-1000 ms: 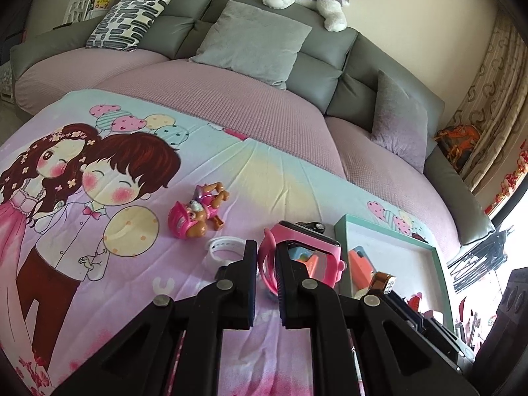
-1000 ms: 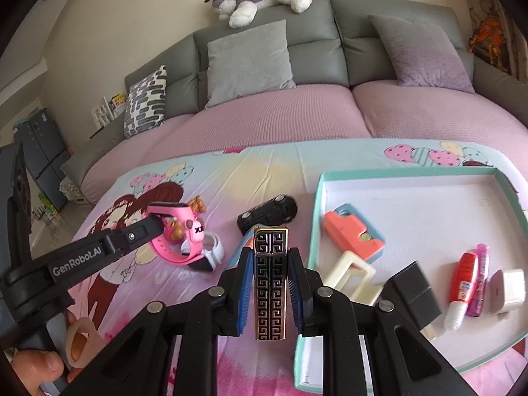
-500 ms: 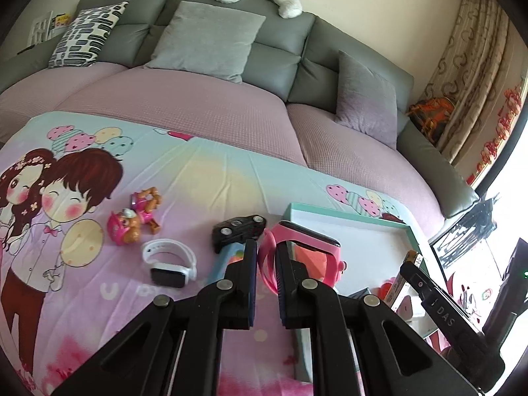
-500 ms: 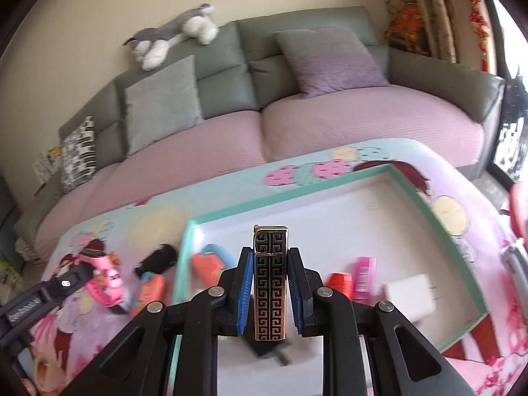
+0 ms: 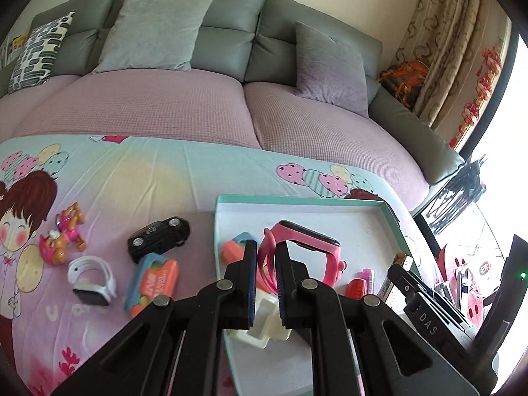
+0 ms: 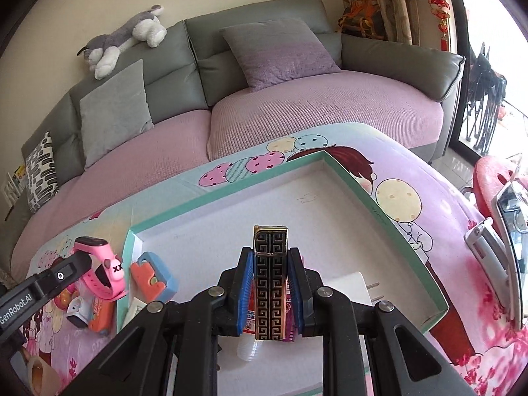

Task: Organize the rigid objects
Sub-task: 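Carry the gold strip into the tray and release while the left tool drops the pink watch there, then withdraw both open tools from the tray back toward the remaining items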

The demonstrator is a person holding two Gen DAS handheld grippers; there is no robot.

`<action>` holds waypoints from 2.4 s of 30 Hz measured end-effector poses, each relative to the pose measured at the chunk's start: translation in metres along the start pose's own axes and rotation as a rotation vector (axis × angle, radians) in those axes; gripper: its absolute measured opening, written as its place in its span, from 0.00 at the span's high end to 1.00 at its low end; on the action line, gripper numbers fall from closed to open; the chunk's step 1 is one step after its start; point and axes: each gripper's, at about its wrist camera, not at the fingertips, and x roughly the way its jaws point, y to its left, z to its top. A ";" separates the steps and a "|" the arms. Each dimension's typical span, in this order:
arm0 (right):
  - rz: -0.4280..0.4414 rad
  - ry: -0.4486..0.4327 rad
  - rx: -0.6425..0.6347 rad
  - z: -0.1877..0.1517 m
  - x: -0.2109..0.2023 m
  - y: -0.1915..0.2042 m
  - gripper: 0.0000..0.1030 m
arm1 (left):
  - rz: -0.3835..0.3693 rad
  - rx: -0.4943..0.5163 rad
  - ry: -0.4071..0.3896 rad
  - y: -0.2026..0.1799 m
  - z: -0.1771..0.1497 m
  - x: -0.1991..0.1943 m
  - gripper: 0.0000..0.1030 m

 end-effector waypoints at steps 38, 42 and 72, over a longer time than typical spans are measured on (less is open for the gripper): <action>-0.061 0.109 -0.067 -0.009 0.027 0.009 0.48 | 0.085 -0.009 0.052 0.002 -0.014 0.026 0.34; -0.069 0.101 -0.088 -0.009 0.026 0.012 0.37 | 0.135 -0.007 0.047 0.008 -0.015 0.025 0.21; -0.036 0.064 -0.198 -0.016 0.024 0.051 0.00 | 0.312 -0.193 0.075 0.087 -0.024 0.010 0.06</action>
